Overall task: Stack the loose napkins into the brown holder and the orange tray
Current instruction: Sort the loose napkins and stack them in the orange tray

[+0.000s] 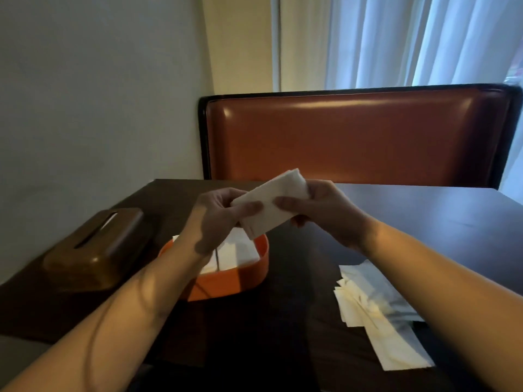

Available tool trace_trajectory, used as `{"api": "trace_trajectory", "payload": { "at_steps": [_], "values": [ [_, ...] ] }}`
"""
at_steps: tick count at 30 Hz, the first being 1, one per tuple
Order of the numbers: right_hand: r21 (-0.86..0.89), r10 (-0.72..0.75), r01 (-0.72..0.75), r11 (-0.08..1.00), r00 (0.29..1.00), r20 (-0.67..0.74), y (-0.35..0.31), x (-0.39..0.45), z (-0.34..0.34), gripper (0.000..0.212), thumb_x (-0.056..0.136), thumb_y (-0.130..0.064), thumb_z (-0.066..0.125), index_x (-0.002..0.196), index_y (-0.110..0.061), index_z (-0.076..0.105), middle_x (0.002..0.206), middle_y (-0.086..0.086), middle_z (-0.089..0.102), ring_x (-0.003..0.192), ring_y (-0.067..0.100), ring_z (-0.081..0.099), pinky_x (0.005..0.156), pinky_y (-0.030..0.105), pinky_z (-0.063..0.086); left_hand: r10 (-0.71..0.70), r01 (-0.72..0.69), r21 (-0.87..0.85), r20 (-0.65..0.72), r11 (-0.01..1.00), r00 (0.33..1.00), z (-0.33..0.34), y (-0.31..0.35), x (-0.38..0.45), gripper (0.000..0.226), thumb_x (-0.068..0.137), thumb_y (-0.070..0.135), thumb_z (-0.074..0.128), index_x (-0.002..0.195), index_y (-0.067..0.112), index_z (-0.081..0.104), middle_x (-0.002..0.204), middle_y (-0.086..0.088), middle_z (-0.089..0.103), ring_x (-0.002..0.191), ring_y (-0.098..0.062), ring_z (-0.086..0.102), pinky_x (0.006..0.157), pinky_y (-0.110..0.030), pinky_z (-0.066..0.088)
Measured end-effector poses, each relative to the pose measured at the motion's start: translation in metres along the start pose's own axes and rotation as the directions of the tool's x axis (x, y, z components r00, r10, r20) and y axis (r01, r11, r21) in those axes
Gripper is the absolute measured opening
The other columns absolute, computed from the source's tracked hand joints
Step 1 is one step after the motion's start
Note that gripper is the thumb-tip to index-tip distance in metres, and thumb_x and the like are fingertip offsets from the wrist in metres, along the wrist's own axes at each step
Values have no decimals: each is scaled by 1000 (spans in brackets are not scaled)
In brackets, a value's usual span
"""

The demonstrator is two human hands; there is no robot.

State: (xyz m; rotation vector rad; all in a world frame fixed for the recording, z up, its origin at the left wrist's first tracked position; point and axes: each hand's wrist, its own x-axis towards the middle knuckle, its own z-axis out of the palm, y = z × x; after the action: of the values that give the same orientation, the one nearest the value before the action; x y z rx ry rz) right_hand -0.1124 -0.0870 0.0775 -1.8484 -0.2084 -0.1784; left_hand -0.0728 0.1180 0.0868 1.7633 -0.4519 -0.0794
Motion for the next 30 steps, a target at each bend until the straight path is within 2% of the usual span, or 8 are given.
{"api": "trace_trajectory", "payload": {
  "at_steps": [3, 6, 11, 16, 19, 22, 26, 30],
  "values": [
    [-43, 27, -29, 999, 999, -46, -7, 15, 33, 36, 89, -28, 69, 121, -12, 62, 105, 4, 69, 91, 18, 69, 69, 23, 57, -76, 80, 94, -46, 992, 996, -33, -8, -4, 19, 81, 26, 74, 98, 25, 64, 96, 2, 69, 89, -12, 67, 66, -22, 52],
    [-35, 91, -92, 995, 995, -47, -8, 32, 64, 33, 92, -27, 66, 121, -12, 60, 106, 6, 69, 93, 19, 70, 77, 30, 61, -57, 65, 168, -53, 984, 997, -58, -21, -11, 21, 83, 25, 73, 101, 23, 63, 96, 2, 69, 88, -12, 67, 62, -17, 51],
    [37, 207, -206, 978, 978, -23, -4, 55, 103, 31, 91, -23, 68, 119, -13, 56, 110, 6, 66, 95, 19, 70, 81, 34, 61, -47, 73, 188, -137, 980, 989, -85, -44, -19, 19, 84, 20, 74, 98, 15, 62, 90, -2, 68, 81, -16, 67, 62, -25, 54],
    [119, 246, -239, 964, 968, -47, 2, 70, 126, 33, 84, -16, 76, 110, -17, 56, 110, 7, 64, 92, 19, 70, 70, 29, 62, -26, 59, 200, -163, 978, 986, -95, -58, -26, 20, 85, 22, 74, 97, 13, 60, 82, -2, 68, 71, -11, 66, 60, -24, 53],
    [48, 221, -219, 975, 974, -42, 4, 75, 134, 38, 83, -18, 76, 113, -19, 54, 112, 7, 64, 89, 17, 70, 61, 21, 58, -32, 84, 326, -163, 941, 986, -99, -65, -28, 24, 85, 32, 72, 100, 20, 57, 87, -3, 68, 72, -12, 65, 63, -24, 49],
    [-94, 180, -184, 978, 983, -47, 10, 76, 138, 42, 82, -22, 78, 118, -21, 55, 105, 3, 68, 85, 14, 70, 65, 24, 58, -24, 80, 396, -144, 915, 989, -102, -70, -29, 28, 84, 36, 73, 102, 23, 55, 93, 0, 66, 76, -11, 65, 64, -25, 48],
    [-336, 91, -91, 938, 996, -16, 18, 74, 136, 43, 81, -31, 79, 118, -23, 57, 99, -6, 65, 83, 6, 64, 61, 17, 49, -33, 61, 494, -64, 867, 997, -104, -76, -28, 33, 78, 40, 78, 94, 23, 54, 85, -1, 64, 71, -12, 61, 64, -31, 50],
    [-469, -109, 104, 877, 994, 17, 19, 74, 128, 38, 82, -34, 77, 114, -29, 57, 109, -10, 60, 99, 5, 58, 80, 22, 51, 52, -79, 547, 64, 834, 997, -115, -76, -21, 31, 77, 44, 76, 92, 26, 57, 92, 6, 62, 78, -6, 58, 66, -23, 44]
  ]
}}
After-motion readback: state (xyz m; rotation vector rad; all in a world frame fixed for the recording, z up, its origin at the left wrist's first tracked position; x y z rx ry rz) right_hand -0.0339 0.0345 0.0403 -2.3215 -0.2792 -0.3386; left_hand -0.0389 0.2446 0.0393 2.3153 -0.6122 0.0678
